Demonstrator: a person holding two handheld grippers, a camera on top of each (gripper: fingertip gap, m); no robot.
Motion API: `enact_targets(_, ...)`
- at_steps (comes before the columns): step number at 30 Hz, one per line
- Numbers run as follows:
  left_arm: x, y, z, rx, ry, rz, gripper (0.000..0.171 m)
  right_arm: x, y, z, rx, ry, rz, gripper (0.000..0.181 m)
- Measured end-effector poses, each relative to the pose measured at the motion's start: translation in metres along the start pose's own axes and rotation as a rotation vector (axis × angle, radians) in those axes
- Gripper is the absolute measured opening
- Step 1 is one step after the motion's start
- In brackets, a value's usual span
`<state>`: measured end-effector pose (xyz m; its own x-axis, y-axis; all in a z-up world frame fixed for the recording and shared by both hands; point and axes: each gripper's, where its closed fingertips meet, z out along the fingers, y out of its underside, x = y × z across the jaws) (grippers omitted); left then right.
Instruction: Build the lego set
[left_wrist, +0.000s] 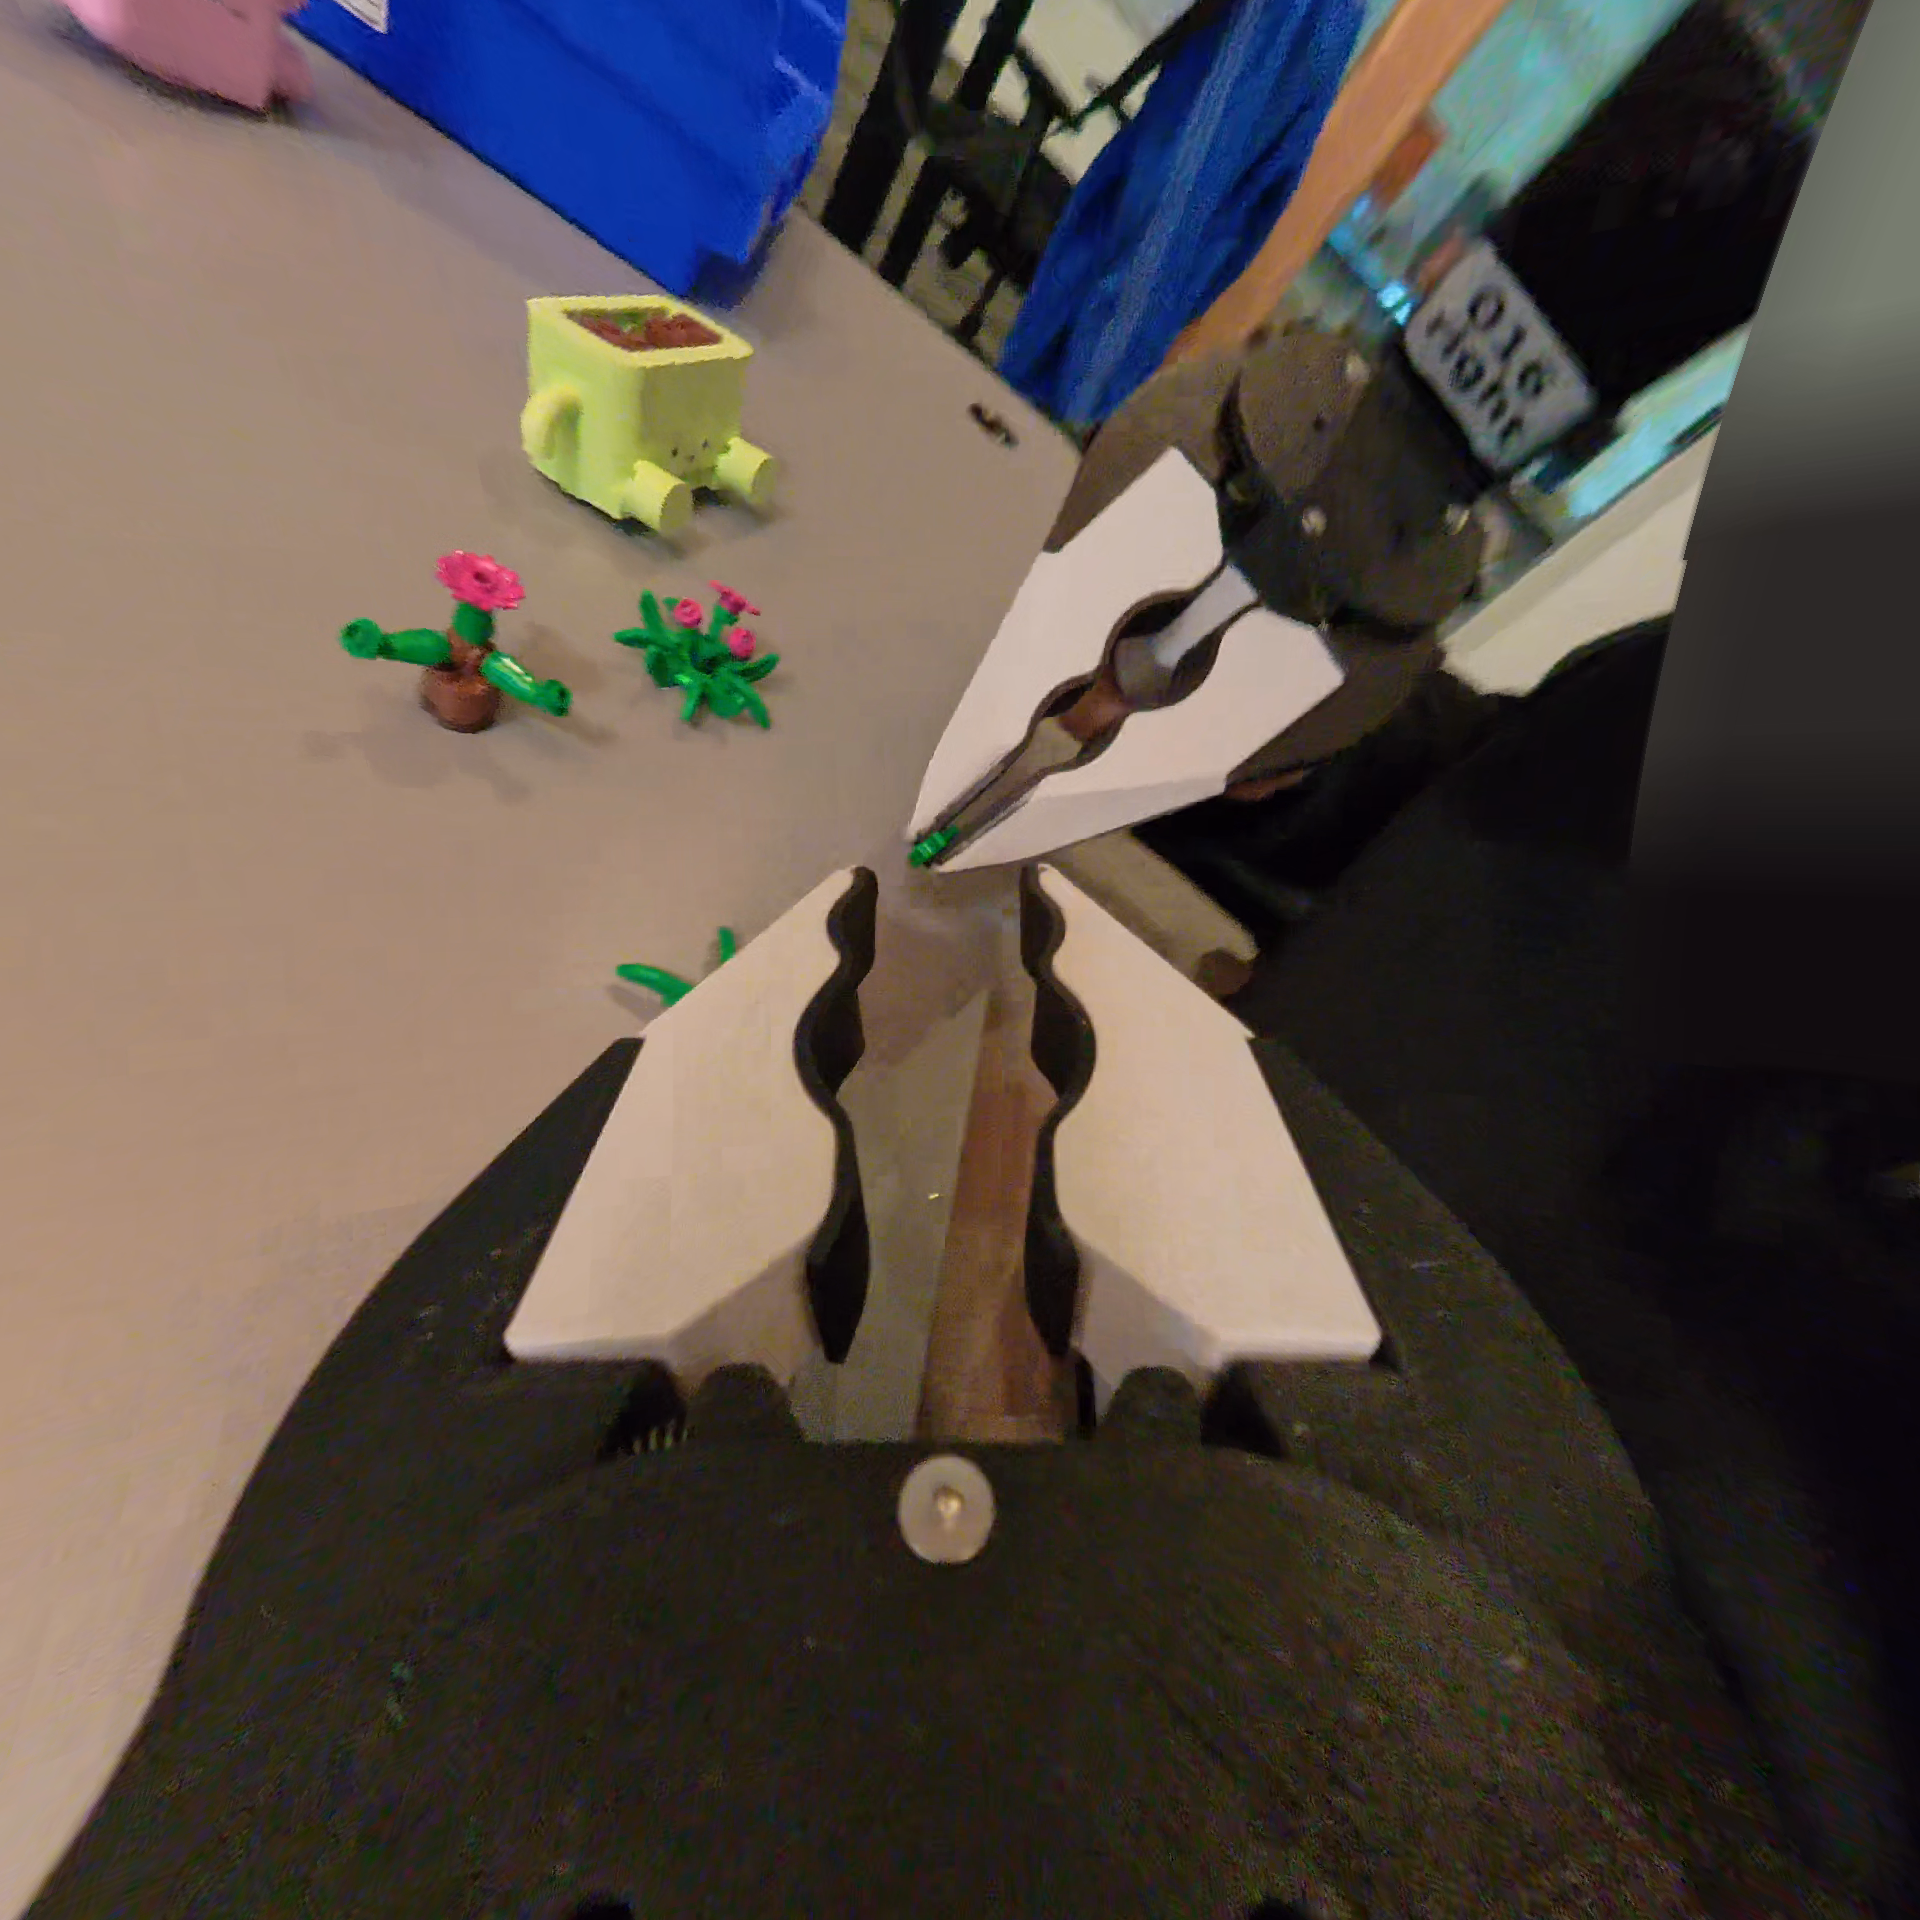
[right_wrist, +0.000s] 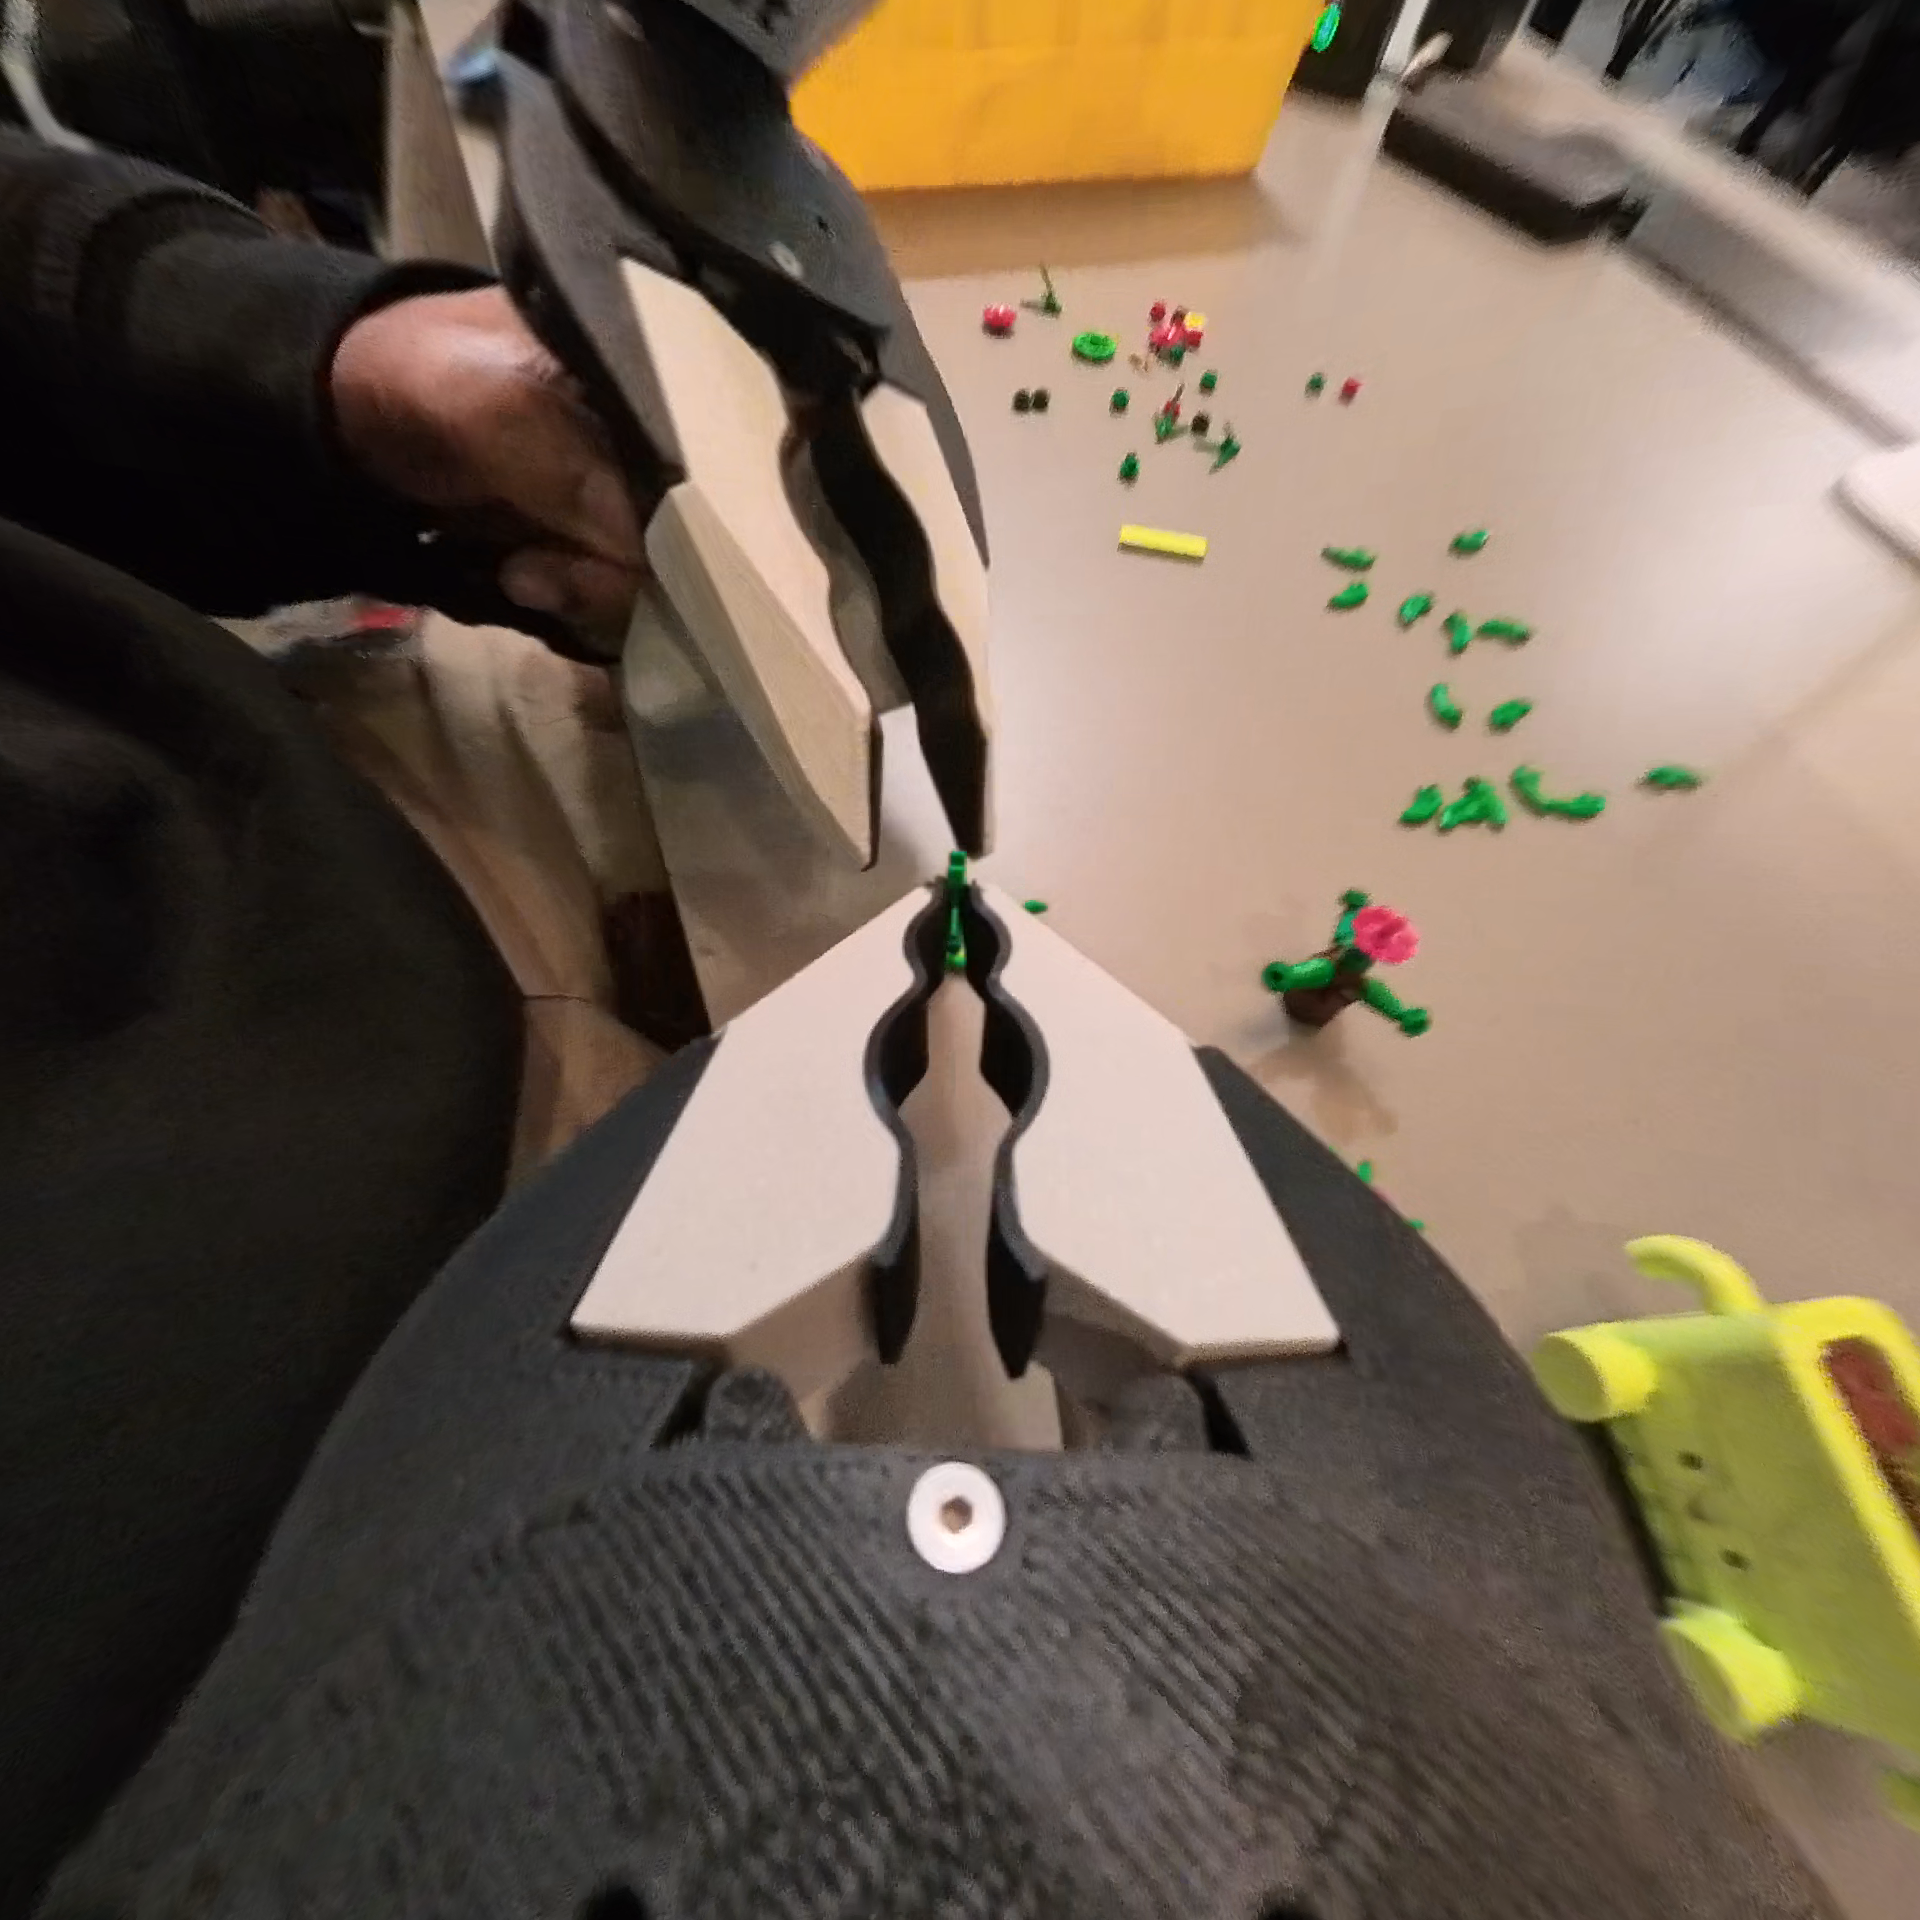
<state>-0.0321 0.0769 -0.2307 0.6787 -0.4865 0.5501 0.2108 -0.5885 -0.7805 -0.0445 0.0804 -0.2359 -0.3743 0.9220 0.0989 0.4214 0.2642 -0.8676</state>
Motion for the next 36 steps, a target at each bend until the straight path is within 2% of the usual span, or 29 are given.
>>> enact_targets(3, 0.008, -0.004, 0.001, 0.042, 0.094, -0.102, 0.028, -0.001, -0.009, -0.003, 0.008, 0.077, -0.153, 0.0)
enact_targets(7, 0.013, -0.01, 0.001, 0.092, 0.182, -0.22, 0.019, -0.001, -0.016, -0.006, 0.002, 0.182, -0.33, 0.0)
enact_targets(11, 0.017, -0.014, -0.002, 0.137, 0.274, -0.311, 0.015, -0.003, -0.02, -0.009, -0.001, 0.221, -0.436, 0.001)
enact_targets(26, 0.022, -0.019, -0.008, 0.168, 0.37, -0.365, 0.007, -0.012, -0.025, -0.015, 0.057, 0.181, -0.454, 0.001)
enact_targets(36, 0.035, -0.028, -0.017, 0.223, 0.553, -0.46, 0.006, -0.017, -0.039, -0.021, 0.17, 0.132, -0.382, 0.002)
